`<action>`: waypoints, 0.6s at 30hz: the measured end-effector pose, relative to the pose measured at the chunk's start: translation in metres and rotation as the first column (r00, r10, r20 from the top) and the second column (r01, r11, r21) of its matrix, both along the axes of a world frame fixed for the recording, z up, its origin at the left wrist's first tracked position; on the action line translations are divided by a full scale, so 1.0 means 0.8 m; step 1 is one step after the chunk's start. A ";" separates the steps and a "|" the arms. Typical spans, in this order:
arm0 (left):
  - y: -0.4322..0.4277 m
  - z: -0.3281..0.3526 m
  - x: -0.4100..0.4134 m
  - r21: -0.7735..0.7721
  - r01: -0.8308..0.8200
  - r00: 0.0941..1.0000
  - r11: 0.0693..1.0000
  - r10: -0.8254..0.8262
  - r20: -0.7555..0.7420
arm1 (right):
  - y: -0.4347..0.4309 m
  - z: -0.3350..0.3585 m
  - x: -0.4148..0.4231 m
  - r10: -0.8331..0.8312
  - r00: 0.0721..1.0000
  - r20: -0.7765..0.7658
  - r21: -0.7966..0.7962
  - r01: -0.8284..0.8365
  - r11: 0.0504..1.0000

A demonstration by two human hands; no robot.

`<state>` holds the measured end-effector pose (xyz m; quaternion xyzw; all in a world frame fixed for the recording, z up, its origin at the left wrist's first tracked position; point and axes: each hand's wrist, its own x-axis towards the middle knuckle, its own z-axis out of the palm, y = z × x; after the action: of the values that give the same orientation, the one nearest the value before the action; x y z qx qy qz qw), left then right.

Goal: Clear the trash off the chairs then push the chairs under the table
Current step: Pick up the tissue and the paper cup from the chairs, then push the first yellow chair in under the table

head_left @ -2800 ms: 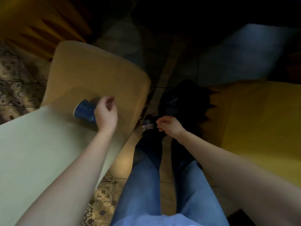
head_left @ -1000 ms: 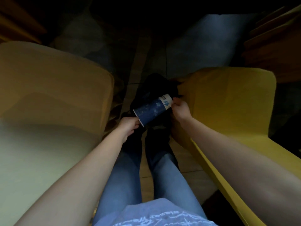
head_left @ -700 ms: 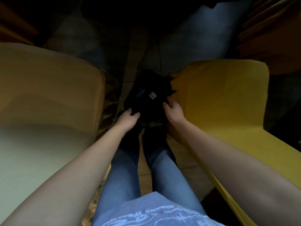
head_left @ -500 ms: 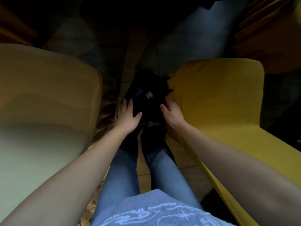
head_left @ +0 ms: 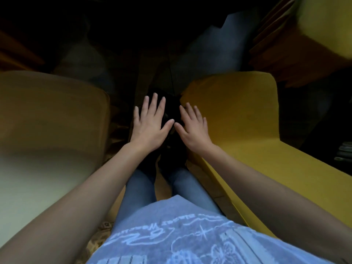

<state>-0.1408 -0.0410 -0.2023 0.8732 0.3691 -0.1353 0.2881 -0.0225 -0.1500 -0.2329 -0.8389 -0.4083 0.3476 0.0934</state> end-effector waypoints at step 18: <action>-0.021 0.263 -0.036 0.321 0.134 0.917 0.938 -0.240 0.319 | -0.068 0.281 -0.030 -0.050 0.908 0.416 0.270 -0.071 0.960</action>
<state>-0.1699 -0.0579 0.0084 0.9476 0.2413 0.0526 0.2028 -0.0467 -0.2043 -0.0085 -0.8699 -0.4682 0.0993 0.1192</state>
